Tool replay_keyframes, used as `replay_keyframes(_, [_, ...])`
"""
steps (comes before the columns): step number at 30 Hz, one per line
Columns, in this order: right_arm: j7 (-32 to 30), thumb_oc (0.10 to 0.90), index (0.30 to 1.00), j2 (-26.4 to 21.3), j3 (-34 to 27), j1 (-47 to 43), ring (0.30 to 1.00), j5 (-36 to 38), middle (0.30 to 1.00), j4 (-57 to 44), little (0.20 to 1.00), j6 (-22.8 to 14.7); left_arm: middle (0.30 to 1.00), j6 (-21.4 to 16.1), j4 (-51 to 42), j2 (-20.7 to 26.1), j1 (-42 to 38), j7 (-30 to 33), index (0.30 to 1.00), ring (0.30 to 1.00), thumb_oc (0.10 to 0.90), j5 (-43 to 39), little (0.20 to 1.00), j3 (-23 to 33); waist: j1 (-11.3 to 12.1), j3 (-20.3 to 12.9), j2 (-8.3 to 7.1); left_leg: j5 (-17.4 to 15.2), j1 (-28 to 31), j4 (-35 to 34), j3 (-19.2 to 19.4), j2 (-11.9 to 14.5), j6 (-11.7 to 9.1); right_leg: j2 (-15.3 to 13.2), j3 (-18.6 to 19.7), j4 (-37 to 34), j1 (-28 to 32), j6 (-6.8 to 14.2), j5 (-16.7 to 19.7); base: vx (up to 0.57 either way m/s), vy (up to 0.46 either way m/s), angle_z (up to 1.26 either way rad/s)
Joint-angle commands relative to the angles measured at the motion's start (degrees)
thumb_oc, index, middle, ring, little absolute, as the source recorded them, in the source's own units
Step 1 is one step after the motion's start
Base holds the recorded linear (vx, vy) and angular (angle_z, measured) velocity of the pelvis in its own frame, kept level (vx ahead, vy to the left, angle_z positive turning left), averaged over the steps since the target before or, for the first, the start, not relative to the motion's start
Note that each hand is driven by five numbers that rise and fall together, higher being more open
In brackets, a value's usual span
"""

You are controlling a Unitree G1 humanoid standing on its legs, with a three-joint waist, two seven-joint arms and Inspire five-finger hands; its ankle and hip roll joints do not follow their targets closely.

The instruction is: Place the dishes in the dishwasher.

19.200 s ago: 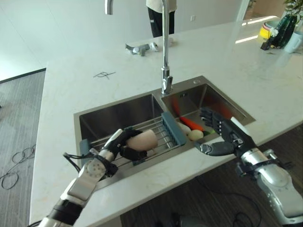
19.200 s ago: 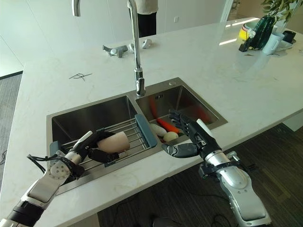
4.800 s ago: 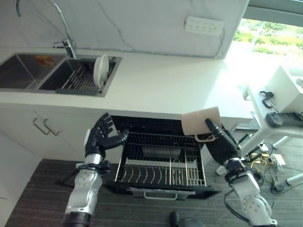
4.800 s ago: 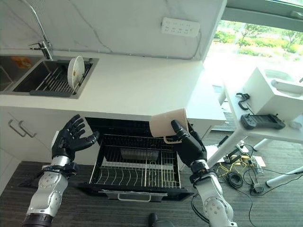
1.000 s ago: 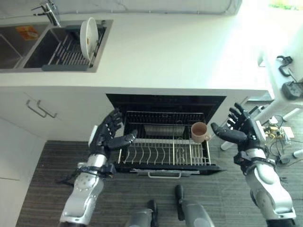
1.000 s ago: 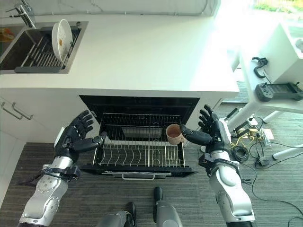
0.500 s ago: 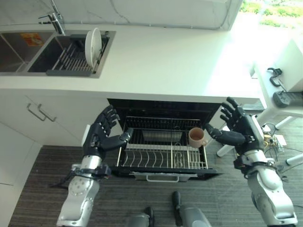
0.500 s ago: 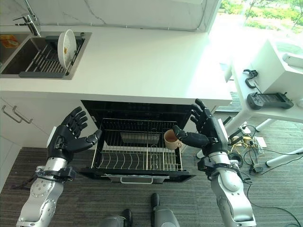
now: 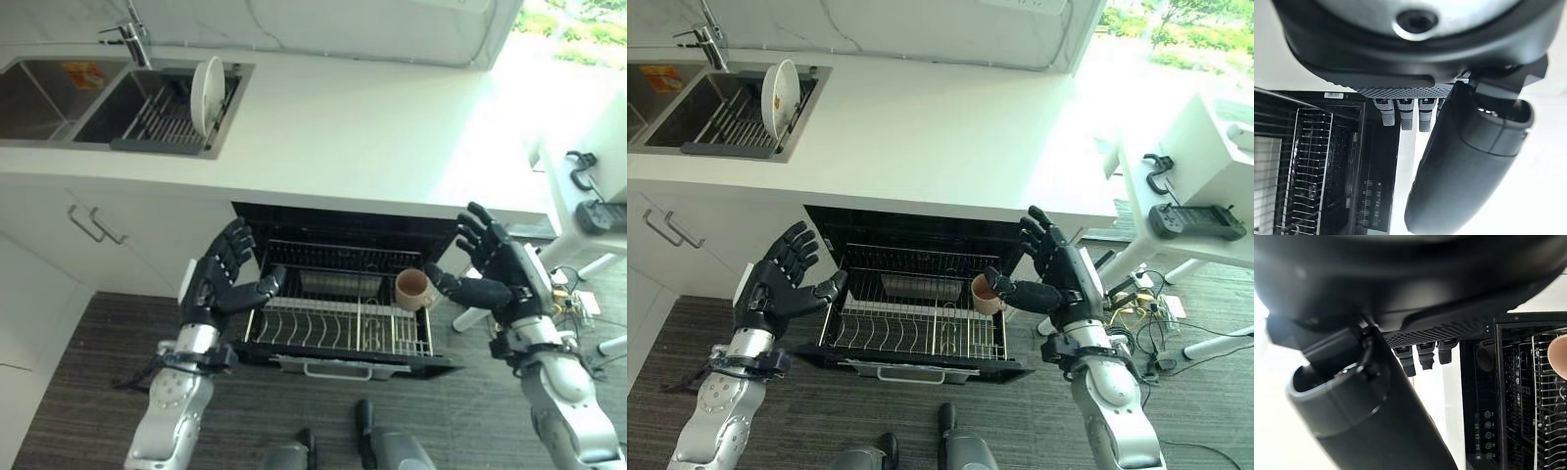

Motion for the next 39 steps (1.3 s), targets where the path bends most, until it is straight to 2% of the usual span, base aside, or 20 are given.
replay_keyframes(1, [-0.52, 0.800, 0.900, -2.49, -4.64, -5.53, 0.900, -0.94, 0.900, -5.10, 0.900, -5.56, 0.900, -7.47, -6.84, 1.08, -3.11, -1.86, 0.900, 0.900, 0.800, -1.89, 0.900, 0.01, -1.43, -4.18, -0.23, 6.32, 0.25, 2.30, 4.99, 10.12, -1.05, -0.49, 0.80, 6.43, 4.18, 3.42, -7.05, 0.05, 0.297, 0.72])
replay_keyframes(4, [0.40, 0.800, 0.900, -3.92, -5.62, -5.24, 0.900, 0.48, 0.900, -5.28, 0.900, -5.69, 0.900, -7.94, -6.89, 0.98, -2.88, -0.62, 0.900, 0.900, 0.800, -1.64, 0.900, -0.71, -2.68, -4.77, 1.68, 5.65, -1.52, 2.30, -0.57, 15.83, -2.95, -0.70, 3.14, 6.43, 3.65, 4.53, -7.31, 0.10, 0.552, 0.41])
replay_keyframes(7, [0.55, 0.800, 0.900, -5.98, -6.30, -6.66, 0.900, 1.12, 0.900, -5.10, 0.900, -4.81, 0.900, -9.54, -5.82, 0.75, -2.98, -0.07, 0.900, 0.900, 0.800, -2.86, 0.900, -0.98, -3.28, -4.98, 3.10, 5.92, -2.92, 2.30, -5.49, 18.42, -5.40, -2.78, 5.65, 6.43, 2.93, 6.35, -7.11, 0.13, 0.614, -0.31])
replay_keyframes(8, [0.19, 0.800, 0.900, -6.76, -6.07, -7.95, 0.900, 1.14, 0.900, -4.85, 0.900, -4.23, 0.900, -10.36, -5.12, 0.62, -3.22, -0.33, 0.900, 0.900, 0.800, -3.36, 0.900, -0.94, -3.37, -4.69, 3.62, 5.26, -2.65, 2.30, -6.43, 18.14, -5.98, -4.34, 6.72, 6.43, 2.65, 7.42, -6.60, 0.17, 0.805, -0.50])
replay_keyframes(9, [-0.13, 0.800, 0.900, -6.50, -5.71, -9.00, 0.900, 0.43, 0.900, -4.70, 0.900, -4.18, 0.900, -10.15, -4.96, 0.76, -3.44, -0.90, 0.900, 0.900, 0.800, -3.87, 0.900, -0.52, -3.66, -4.17, 4.05, 3.56, -2.07, 2.30, -4.48, 17.07, -6.01, -7.63, 7.84, 6.43, 2.37, 9.75, -5.43, 0.22, 1.061, -0.49])
replay_keyframes(10, [-0.20, 0.800, 0.900, -5.18, -6.17, -7.77, 0.900, -0.02, 0.900, -5.61, 0.900, -4.32, 0.900, -8.32, -4.91, 1.30, -3.38, -2.17, 0.900, 0.900, 0.800, -5.69, 0.900, 0.07, -3.26, -4.03, 3.79, 2.95, -1.74, 2.30, -2.98, 14.81, -5.27, -11.39, 7.08, 6.43, 2.69, 10.70, -2.97, 0.21, 1.018, -0.55])
replay_keyframes(11, [-0.08, 0.800, 0.900, -3.70, -5.98, -6.24, 0.900, 0.10, 0.900, -6.84, 0.900, -4.77, 0.900, -7.25, -5.04, 1.42, -3.45, -3.08, 0.900, 0.900, 0.800, -5.47, 0.900, 0.50, -2.66, -4.07, 3.23, 2.36, -1.48, 2.30, -2.10, 12.50, -3.99, -13.99, 5.53, 6.43, 2.96, 10.33, -0.42, 0.18, 0.931, -0.50])
replay_keyframes(12, [0.97, 0.800, 0.900, -1.62, -4.67, -5.08, 0.900, -2.09, 0.900, -7.15, 0.900, -5.42, 0.900, -6.45, -5.50, 1.77, -3.34, -4.14, 0.900, 0.900, 0.800, -4.11, 0.900, 1.13, -1.53, -4.10, 2.95, 1.29, -0.60, 2.30, 0.04, 10.28, -2.02, -16.65, 0.79, 6.43, 3.48, 9.56, 4.74, 0.11, 0.763, -0.70])
replay_keyframes(13, [0.64, 0.800, 0.900, -1.22, -3.39, -5.43, 0.900, -3.10, 0.900, -6.69, 0.900, -5.48, 0.900, -5.97, -6.02, 2.08, -3.05, -5.05, 0.900, 0.900, 0.800, -2.61, 0.900, 1.56, -0.45, -4.19, 3.16, 0.64, -0.27, 2.30, 1.33, 9.52, -0.96, -16.43, -3.02, 6.43, 4.34, 9.08, 4.31, 0.08, 0.667, -0.83])
replay_keyframes(14, [-0.05, 0.800, 0.900, -1.18, -2.47, -5.94, 0.900, -2.57, 0.900, -6.08, 0.900, -5.72, 0.900, -5.67, -6.52, 2.67, -3.06, -5.09, 0.900, 0.900, 0.800, -1.84, 0.900, 1.34, -0.33, -4.40, 3.33, -0.11, -0.30, 2.30, 1.88, 8.80, 0.01, -13.15, -4.31, 6.43, 4.82, 8.53, 2.82, 0.09, 0.484, -0.94])
replay_keyframes(15, [-0.73, 0.800, 0.900, -0.76, -2.79, -4.62, 0.900, -2.19, 0.900, -6.00, 0.900, -6.11, 0.900, -5.40, -6.51, 3.29, -3.41, -5.78, 0.900, 0.900, 0.800, -1.97, 0.900, 0.89, -0.79, -4.72, 3.26, -1.15, -0.38, 2.30, 1.13, 7.09, 1.58, -5.53, -3.62, 6.43, 5.85, 6.98, -2.09, 0.07, 0.304, -0.45])
replay_keyframes(16, [-0.77, 0.800, 0.900, -0.58, -2.94, -4.23, 0.900, -2.35, 0.900, -6.05, 0.900, -6.13, 0.900, -5.32, -6.61, 3.31, -3.49, -5.89, 0.900, 0.900, 0.800, -2.04, 0.900, 0.83, -0.89, -4.95, 3.20, -0.85, -0.84, 2.30, 0.91, 6.72, 1.92, -3.83, -3.62, 6.43, 5.63, 6.52, -2.70, 0.08, 0.204, 0.45])
replay_keyframes(17, [-0.46, 0.800, 0.900, -0.27, -3.32, -3.30, 0.900, -3.21, 0.900, -6.14, 0.900, -6.16, 0.900, -5.51, -6.82, 3.31, -3.47, -6.03, 0.900, 0.900, 0.800, -1.96, 0.900, 0.58, -1.27, -5.21, 2.95, -0.95, -0.84, 2.30, 0.49, 5.83, 2.56, -0.10, -2.99, 6.43, 5.64, 5.60, -4.66, 0.03, 0.064, 0.79])
replay_keyframes(19, [0.15, 0.800, 0.900, -0.62, -3.86, -2.14, 0.900, -3.00, 0.900, -6.32, 0.900, -7.04, 0.900, -6.38, -7.27, 3.28, -3.20, -5.72, 0.900, 0.900, 0.800, -0.73, 0.900, -0.23, -1.57, -5.36, 2.25, -1.05, -0.74, 2.30, 0.56, 4.38, 2.97, 3.23, -2.73, 6.43, 4.92, 4.05, -7.00, 0.02, -0.009, 0.20])
replay_keyframes(20, [0.25, 0.800, 0.900, -1.05, -4.07, -2.17, 0.900, -2.58, 0.900, -5.58, 0.900, -8.39, 0.900, -7.23, -7.54, 3.49, -3.67, -5.14, 0.900, 0.900, 0.800, 0.35, 0.900, -1.37, -1.22, -5.42, 1.66, -1.12, -1.33, 2.30, 0.88, 2.75, 3.54, 3.38, -3.81, 6.43, 3.79, 3.56, -7.41, -0.01, -0.080, -0.28])
replay_keyframes(22, [-0.81, 0.800, 0.900, -2.03, -3.36, -4.18, 0.900, -2.34, 0.900, -4.76, 0.900, -7.64, 0.900, -8.01, -6.81, 3.36, -4.77, -4.08, 0.900, 0.900, 0.800, 1.52, 0.900, -2.38, -1.60, -5.33, 1.78, -0.60, -1.27, 2.30, 0.00, 2.43, 3.37, 4.43, -1.85, 6.43, 2.84, 3.70, -6.38, -0.01, -0.131, 0.01])
replay_keyframes(35, [-0.99, 0.800, 0.900, -0.64, -1.70, -6.13, 0.900, -2.41, 0.900, -4.49, 0.900, -7.41, 0.900, -9.80, -8.31, 3.51, -6.09, -2.33, 0.900, 0.900, 0.800, 8.93, 0.900, -2.53, -1.52, -6.04, 1.81, -0.54, 1.41, 2.30, 2.78, 2.61, 2.80, 5.19, -0.87, 6.43, 4.97, 1.68, -8.51, 0.05, -0.098, -0.03])
replay_keyframes(36, [-0.86, 0.800, 0.900, -1.09, -1.58, -6.54, 0.900, -2.06, 0.900, -4.33, 0.900, -7.49, 0.900, -9.89, -8.09, 3.67, -6.46, -2.01, 0.900, 0.900, 0.800, 8.63, 0.900, -2.75, -1.69, -5.73, 1.15, 1.20, 2.50, 2.30, 4.25, 2.33, 2.51, 4.73, -0.59, 6.43, 5.30, 0.98, -8.74, 0.06, -0.140, -0.02])
replay_keyframes(37, [-0.95, 0.800, 0.900, -1.36, -1.18, -7.26, 0.900, -2.00, 0.900, -3.95, 0.900, -7.96, 0.900, -10.19, -8.03, 3.48, -6.63, -1.43, 0.900, 0.900, 0.800, 8.80, 0.900, -3.42, -1.43, -4.65, -0.41, 8.03, 1.75, 6.63, 5.75, 2.71, 0.67, 4.09, 0.21, 6.43, 6.12, -0.45, -8.77, 0.05, -0.168, -0.08])
replay_keyframes(39, [-0.32, 0.800, 0.900, -1.30, -1.34, -7.19, 0.900, -1.42, 0.900, -4.24, 0.900, -8.07, 0.900, -10.27, -8.29, 3.02, -6.16, -1.90, 0.900, 0.900, 0.800, 9.31, 0.900, -3.62, -1.50, -3.87, -0.98, 9.56, -2.11, 14.36, 5.27, 4.02, 0.20, 4.20, 1.10, 6.43, 6.51, -1.02, -8.17, 0.04, -0.090, -0.03])
